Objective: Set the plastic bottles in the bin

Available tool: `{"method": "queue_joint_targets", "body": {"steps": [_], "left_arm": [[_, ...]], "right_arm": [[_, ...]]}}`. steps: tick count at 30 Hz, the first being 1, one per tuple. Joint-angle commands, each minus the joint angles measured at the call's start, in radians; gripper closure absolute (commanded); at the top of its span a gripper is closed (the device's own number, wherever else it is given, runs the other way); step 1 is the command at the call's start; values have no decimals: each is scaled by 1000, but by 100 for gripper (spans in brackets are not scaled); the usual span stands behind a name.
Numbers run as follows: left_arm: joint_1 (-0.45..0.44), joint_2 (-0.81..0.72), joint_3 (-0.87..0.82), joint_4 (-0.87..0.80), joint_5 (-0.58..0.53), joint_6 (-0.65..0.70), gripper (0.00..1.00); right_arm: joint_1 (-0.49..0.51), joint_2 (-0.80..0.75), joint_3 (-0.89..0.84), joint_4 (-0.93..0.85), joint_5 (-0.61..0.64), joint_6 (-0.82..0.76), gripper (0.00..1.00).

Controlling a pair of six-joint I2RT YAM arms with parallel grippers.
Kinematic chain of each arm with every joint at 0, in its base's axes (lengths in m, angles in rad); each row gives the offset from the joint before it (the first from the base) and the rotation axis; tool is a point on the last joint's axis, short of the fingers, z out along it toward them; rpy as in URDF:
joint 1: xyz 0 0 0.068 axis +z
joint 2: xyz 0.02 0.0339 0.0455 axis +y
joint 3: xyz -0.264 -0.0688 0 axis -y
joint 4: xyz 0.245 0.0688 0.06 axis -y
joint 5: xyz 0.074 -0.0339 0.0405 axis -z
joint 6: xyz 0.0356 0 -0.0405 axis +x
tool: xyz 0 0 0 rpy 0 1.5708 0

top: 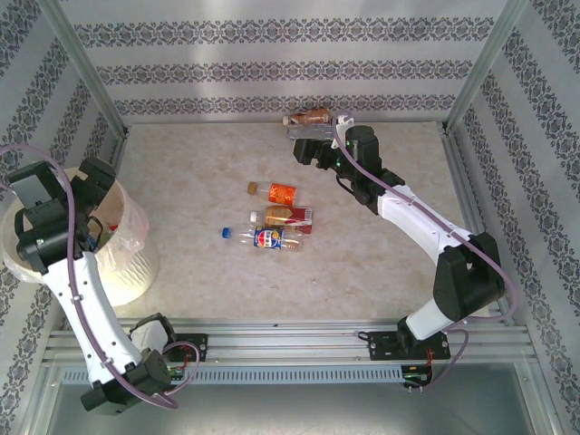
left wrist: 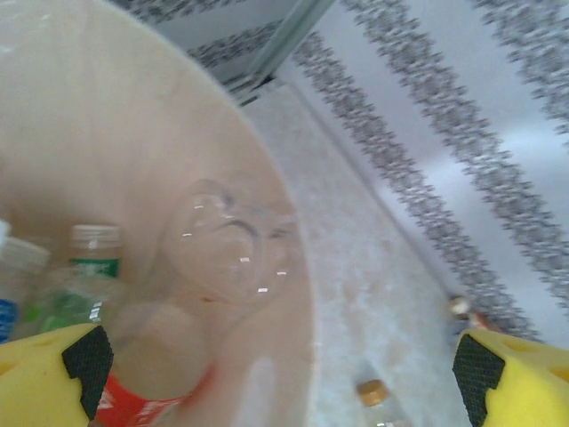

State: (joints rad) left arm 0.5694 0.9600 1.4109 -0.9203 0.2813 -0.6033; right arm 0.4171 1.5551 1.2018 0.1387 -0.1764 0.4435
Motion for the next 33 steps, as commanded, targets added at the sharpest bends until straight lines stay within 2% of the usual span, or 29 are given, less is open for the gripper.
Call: {"method": "queue_joint_targets", "body": {"steps": [1, 4, 7, 15, 18, 23, 28, 33], "left_arm": [[-14, -34, -22, 128, 121, -89, 0], [-42, -41, -33, 178, 179, -112, 0], [-120, -29, -38, 207, 178, -115, 0], [-488, 102, -9, 320, 34, -76, 0], [-578, 198, 35, 330, 3, -58, 0], [-648, 333, 92, 340, 17, -54, 0], [-683, 396, 95, 386, 80, -22, 0], [-698, 423, 39, 475, 86, -40, 0]], "right_arm": [[9, -3, -13, -6, -2, 12, 2], [2, 11, -11, -9, -35, 3, 2], [-18, 39, 13, -34, -81, -7, 2], [-120, 163, 137, -124, -155, 56, 2], [-157, 217, 186, -155, -147, 93, 2], [-223, 332, 318, -232, -149, 121, 2], [-275, 485, 488, -262, -230, 114, 2], [-316, 721, 800, -371, -295, 132, 2]]}}
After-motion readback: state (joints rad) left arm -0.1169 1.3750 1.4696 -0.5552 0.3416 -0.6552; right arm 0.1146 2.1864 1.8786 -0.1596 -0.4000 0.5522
